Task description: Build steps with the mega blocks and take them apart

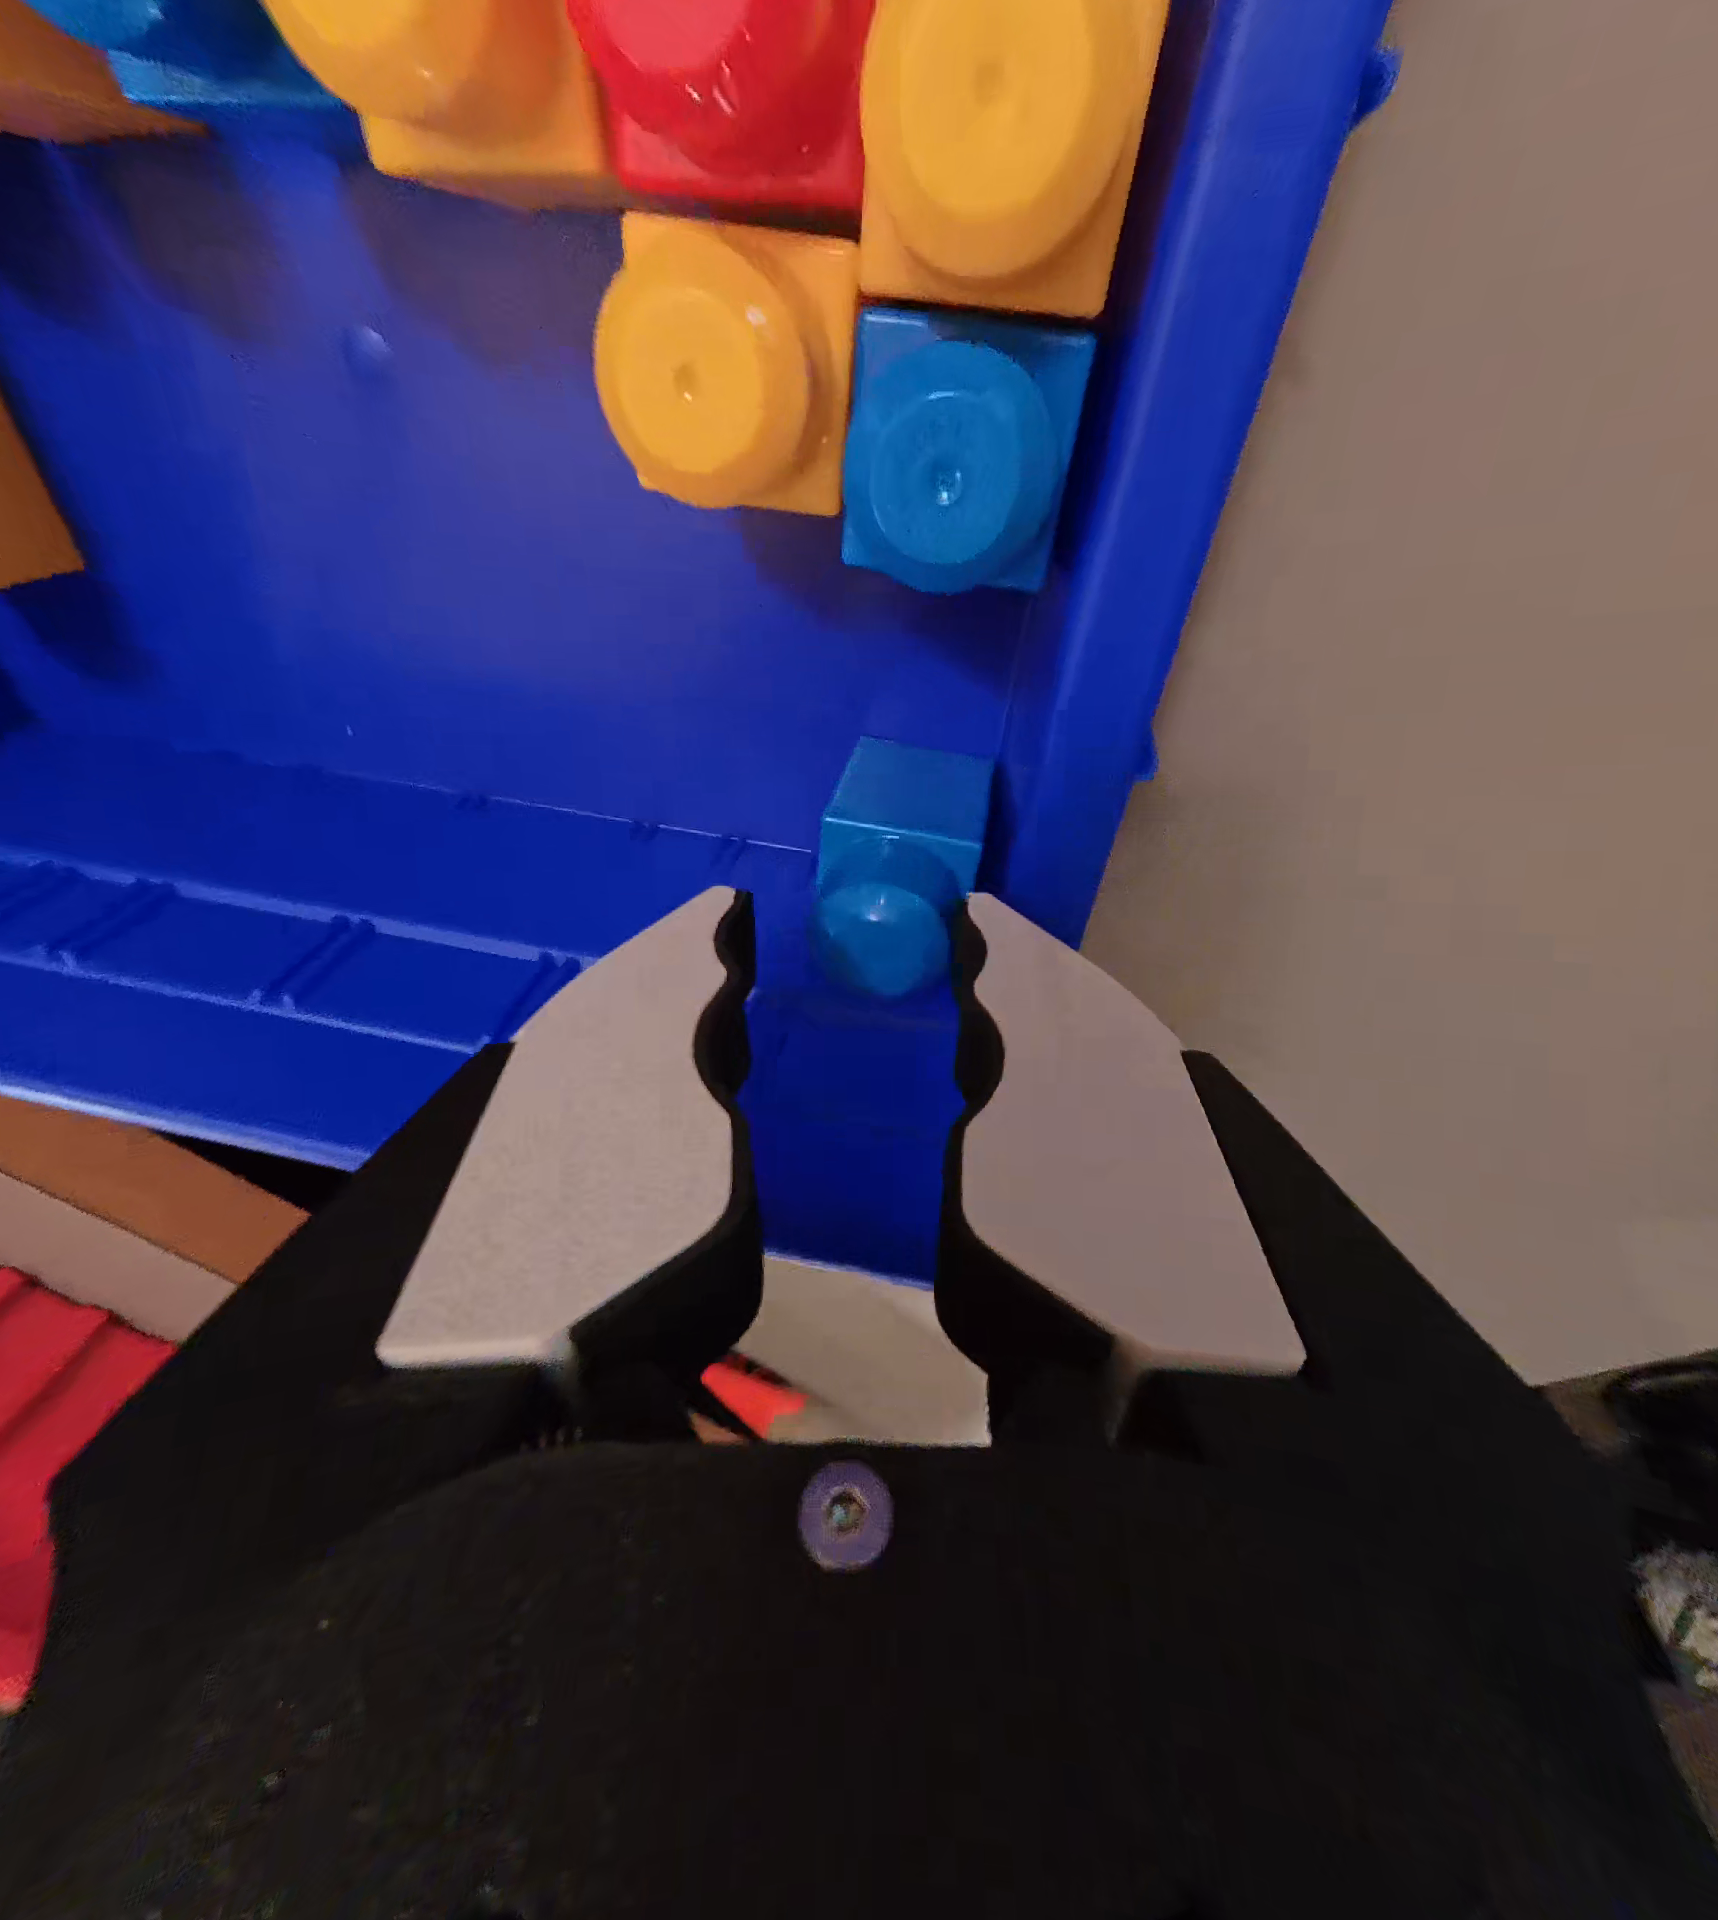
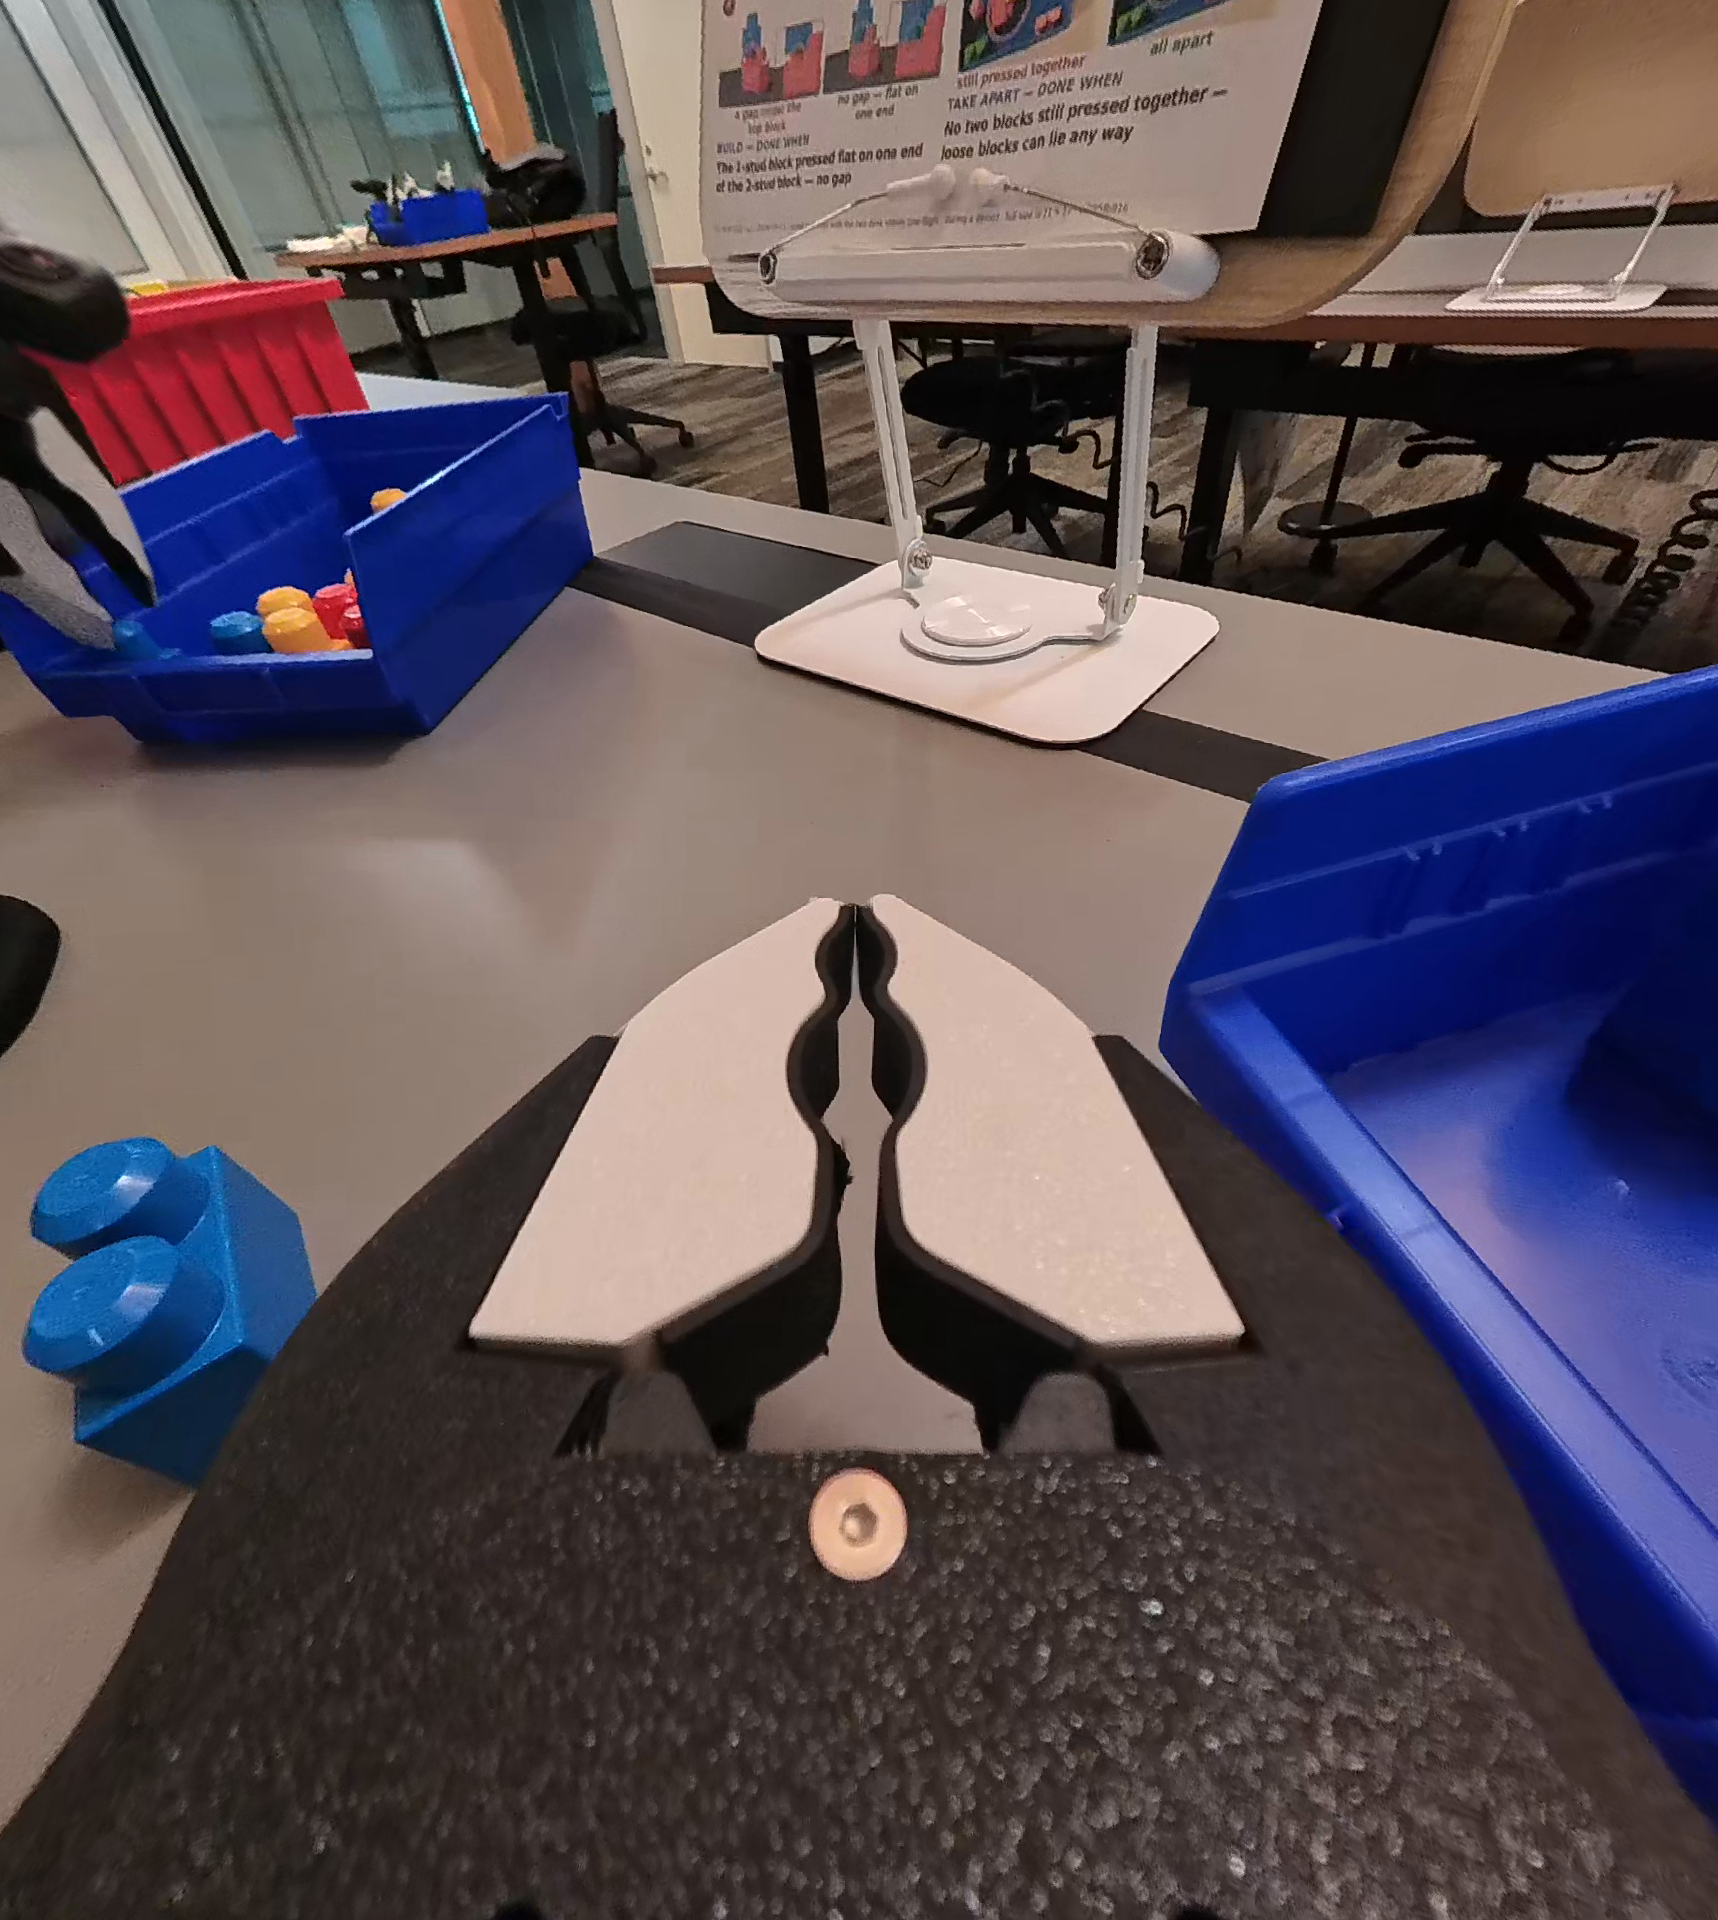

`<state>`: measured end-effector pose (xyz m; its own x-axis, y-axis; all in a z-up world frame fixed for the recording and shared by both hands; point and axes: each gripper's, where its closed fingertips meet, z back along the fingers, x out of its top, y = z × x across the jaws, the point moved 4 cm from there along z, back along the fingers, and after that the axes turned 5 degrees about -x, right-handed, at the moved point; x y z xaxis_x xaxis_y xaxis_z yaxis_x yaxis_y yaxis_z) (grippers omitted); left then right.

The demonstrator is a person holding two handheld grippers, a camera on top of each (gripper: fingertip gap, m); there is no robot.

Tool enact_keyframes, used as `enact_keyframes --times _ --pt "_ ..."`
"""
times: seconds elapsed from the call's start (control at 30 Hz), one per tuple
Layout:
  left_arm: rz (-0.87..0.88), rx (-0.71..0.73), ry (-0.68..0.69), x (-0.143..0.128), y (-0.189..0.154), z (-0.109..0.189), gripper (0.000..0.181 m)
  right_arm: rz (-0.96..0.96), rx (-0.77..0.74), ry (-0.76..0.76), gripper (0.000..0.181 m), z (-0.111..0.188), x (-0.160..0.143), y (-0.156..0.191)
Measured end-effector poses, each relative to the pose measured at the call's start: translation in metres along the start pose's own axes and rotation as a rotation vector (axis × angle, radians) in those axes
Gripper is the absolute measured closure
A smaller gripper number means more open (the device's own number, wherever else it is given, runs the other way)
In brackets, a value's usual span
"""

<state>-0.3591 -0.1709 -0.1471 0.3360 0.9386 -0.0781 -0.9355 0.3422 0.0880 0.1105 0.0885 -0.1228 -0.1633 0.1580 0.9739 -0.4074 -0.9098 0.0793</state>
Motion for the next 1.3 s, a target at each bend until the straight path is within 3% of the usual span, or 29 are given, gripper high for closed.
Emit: enact_keyframes --times 0.27,0.37,0.47,0.6,0.73,0.97,1.13,1.3 --pt "-0.048 -0.021 0.172 -0.001 0.0 -0.011 0.153 -0.015 0.009 0.003 0.181 0.0 0.0 -0.001" --pt "-0.021 0.015 0.153 -0.001 0.002 -0.003 0.153 -0.016 0.009 -0.001 0.181 0.001 0.0 -0.001" --pt "-0.019 0.07 0.062 0.004 -0.005 0.024 0.154 -0.018 0.012 -0.002 0.181 0.001 0.001 -0.001" --pt "-0.129 0.085 -0.081 0.028 -0.052 0.072 0.155 -0.016 0.02 0.005 0.181 -0.001 -0.001 0.001" --pt "-0.337 0.06 -0.134 0.065 -0.123 0.088 0.154 -0.01 0.024 0.008 0.181 -0.002 -0.001 0.004" --pt "-0.615 0.0 -0.14 0.134 -0.214 0.072 0.154 -0.009 0.022 0.006 0.181 -0.002 0.0 0.005" --pt "-0.7 -0.002 -0.129 0.174 -0.249 0.051 0.154 0.0 0.022 0.007 0.181 -0.002 0.0 0.007" --pt "-0.727 -0.041 -0.125 0.193 -0.272 0.037 0.154 -0.002 0.023 0.007 0.181 -0.001 0.0 0.007"
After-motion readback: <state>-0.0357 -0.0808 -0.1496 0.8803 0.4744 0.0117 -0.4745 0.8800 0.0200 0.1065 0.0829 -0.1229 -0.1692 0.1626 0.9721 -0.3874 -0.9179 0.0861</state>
